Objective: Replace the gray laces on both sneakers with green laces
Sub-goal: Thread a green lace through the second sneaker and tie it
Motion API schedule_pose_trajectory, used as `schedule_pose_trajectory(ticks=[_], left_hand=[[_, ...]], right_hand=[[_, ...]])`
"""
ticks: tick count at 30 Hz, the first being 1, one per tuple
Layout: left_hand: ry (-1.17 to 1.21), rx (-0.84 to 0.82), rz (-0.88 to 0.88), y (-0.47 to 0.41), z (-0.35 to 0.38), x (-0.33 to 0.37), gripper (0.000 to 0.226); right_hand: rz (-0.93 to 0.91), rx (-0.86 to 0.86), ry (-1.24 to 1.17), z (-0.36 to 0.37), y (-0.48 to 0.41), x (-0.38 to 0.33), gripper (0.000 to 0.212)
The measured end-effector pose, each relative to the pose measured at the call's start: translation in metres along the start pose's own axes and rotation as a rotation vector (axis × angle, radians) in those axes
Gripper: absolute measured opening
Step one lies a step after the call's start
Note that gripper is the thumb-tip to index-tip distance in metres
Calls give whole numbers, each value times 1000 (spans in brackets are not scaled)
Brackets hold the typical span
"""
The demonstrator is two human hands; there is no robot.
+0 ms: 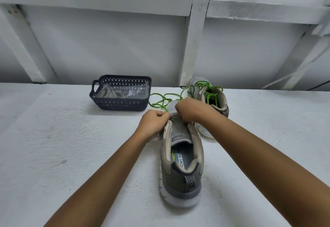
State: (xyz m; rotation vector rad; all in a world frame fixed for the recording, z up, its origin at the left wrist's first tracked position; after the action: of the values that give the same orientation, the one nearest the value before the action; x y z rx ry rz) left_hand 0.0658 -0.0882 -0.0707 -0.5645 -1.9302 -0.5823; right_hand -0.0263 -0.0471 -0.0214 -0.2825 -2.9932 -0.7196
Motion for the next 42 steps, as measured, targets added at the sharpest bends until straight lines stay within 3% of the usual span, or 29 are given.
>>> schedule_pose_trajectory(ticks=[8, 15, 18, 21, 24, 27, 32, 37, 42], left_hand=[[-9, 33, 3, -2, 0, -4, 42], [18, 31, -20, -2, 0, -8, 49], [24, 35, -19, -2, 0, -9, 52], [23, 40, -11, -2, 0, -8, 53], [3, 46, 8, -1, 0, -7, 47], [0, 48, 16, 0, 0, -7, 50], [0, 54, 6, 0, 0, -7, 50], [-23, 63, -19, 2, 1, -8, 55], [-14, 90, -23, 4, 2, -8, 51]], right_hand=[[65, 137, 117, 2, 3, -1, 29], [-52, 285, 335, 1, 8, -15, 27], [-119, 440, 282, -6, 15, -19, 17], [-238, 600, 70, -17, 27, -22, 12], [-267, 536, -216, -11, 23, -16, 7], [-196, 429, -305, 2, 9, -6, 14], [-119, 316, -242, 11, -1, -6, 19], [-113, 297, -119, 13, 0, -16, 9], [-86, 319, 19, 9, 5, -21, 17]])
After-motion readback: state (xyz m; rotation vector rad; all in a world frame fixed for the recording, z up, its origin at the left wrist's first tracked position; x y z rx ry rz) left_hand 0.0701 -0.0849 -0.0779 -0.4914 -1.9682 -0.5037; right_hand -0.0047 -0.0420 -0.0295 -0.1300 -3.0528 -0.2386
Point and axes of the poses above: each hand's wrist, its own y-axis away from the middle knuckle, its own z-axis out of the palm, x = y × z, the point moved 9 cm from there along -y, towards the middle knuckle, and after that the axes turned 10 degrees about -x, right-handed, at the moved point
